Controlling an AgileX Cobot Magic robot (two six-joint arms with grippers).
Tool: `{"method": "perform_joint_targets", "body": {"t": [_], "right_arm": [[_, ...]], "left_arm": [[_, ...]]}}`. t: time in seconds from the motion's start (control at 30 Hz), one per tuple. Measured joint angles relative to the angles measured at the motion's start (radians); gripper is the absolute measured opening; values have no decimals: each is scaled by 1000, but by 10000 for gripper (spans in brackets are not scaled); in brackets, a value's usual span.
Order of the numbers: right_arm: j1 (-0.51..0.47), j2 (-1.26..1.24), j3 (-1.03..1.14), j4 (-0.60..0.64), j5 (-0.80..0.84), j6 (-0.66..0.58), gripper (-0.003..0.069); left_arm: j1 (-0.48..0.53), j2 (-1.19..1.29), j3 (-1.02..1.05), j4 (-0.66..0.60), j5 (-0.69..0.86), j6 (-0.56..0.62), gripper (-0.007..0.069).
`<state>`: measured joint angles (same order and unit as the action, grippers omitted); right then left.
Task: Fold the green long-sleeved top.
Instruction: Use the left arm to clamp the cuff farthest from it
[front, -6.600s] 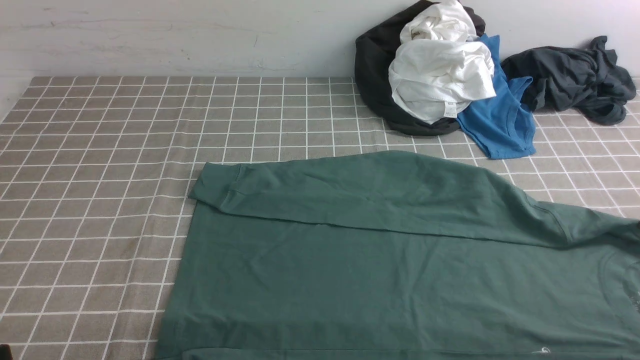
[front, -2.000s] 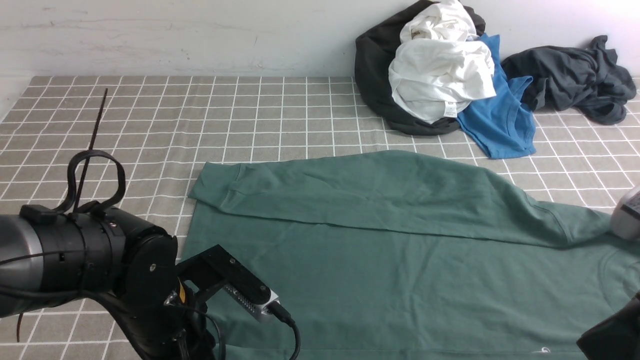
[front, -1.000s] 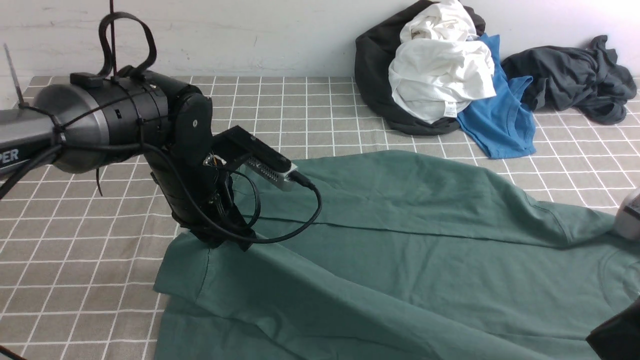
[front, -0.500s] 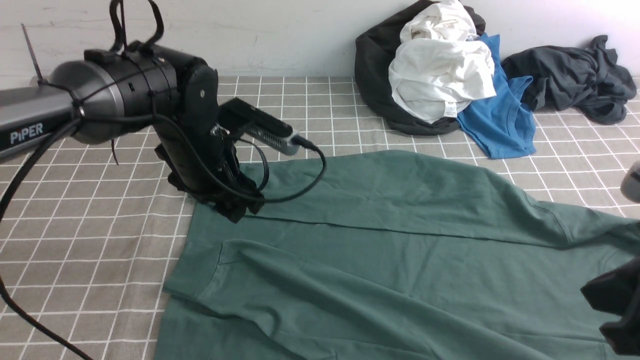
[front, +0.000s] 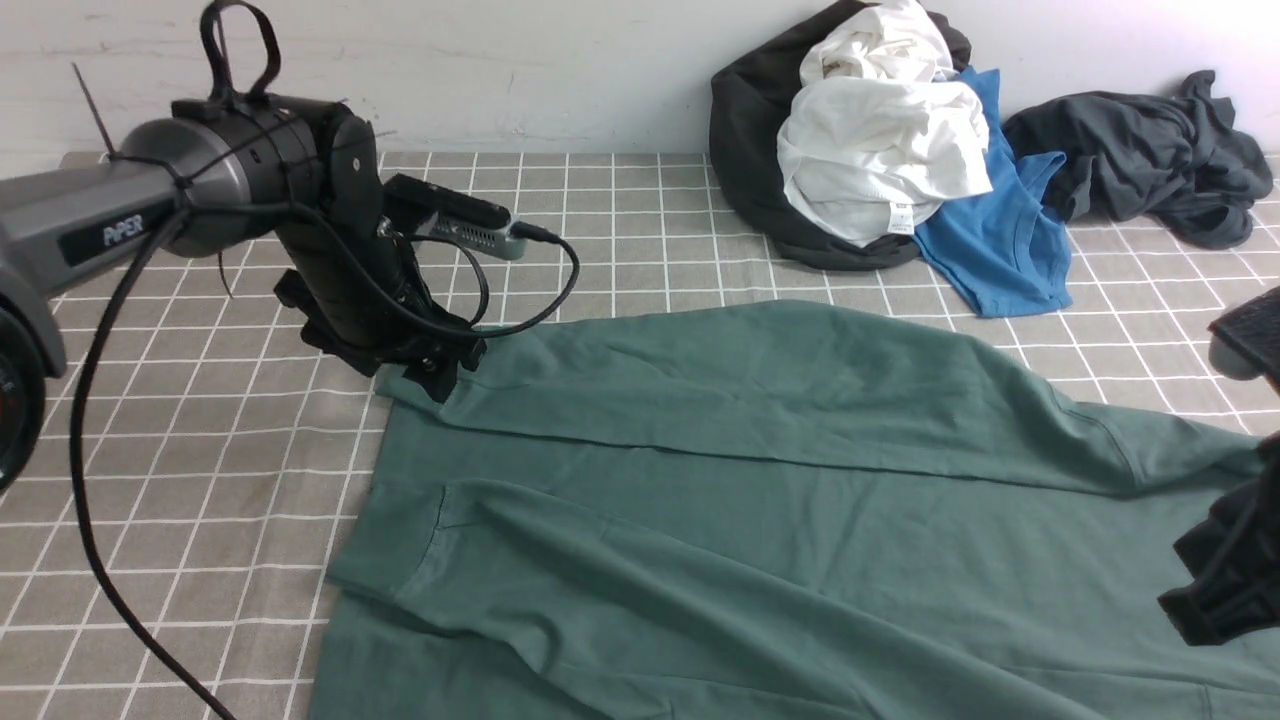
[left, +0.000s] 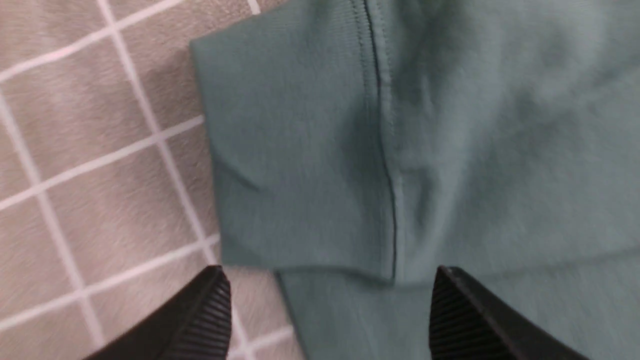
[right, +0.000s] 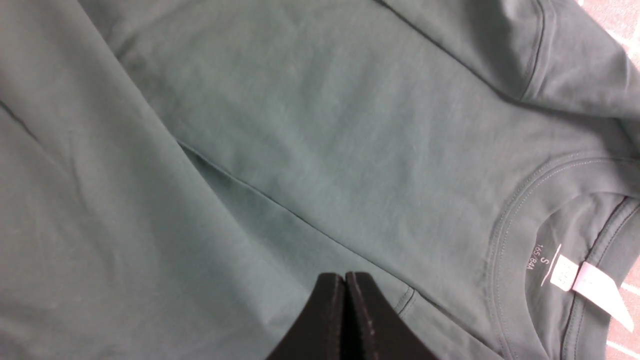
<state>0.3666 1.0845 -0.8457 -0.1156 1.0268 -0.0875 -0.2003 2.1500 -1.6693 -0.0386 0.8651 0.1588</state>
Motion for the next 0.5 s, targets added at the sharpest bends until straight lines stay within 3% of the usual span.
{"method": "perform_joint_targets", "body": {"t": [0.3,0.47,0.5], "right_arm": [[0,3,0,0,-58,0,-14],[0,3,0,0,-68,0,-14],[0,3,0,0,-69,0,-14]], "left_arm": [[-24,69,-27,-35,-7,11,472],[-24,70,-29,-29,-7,12,317],[-24,70,-29,-31,-7,12,232]]}}
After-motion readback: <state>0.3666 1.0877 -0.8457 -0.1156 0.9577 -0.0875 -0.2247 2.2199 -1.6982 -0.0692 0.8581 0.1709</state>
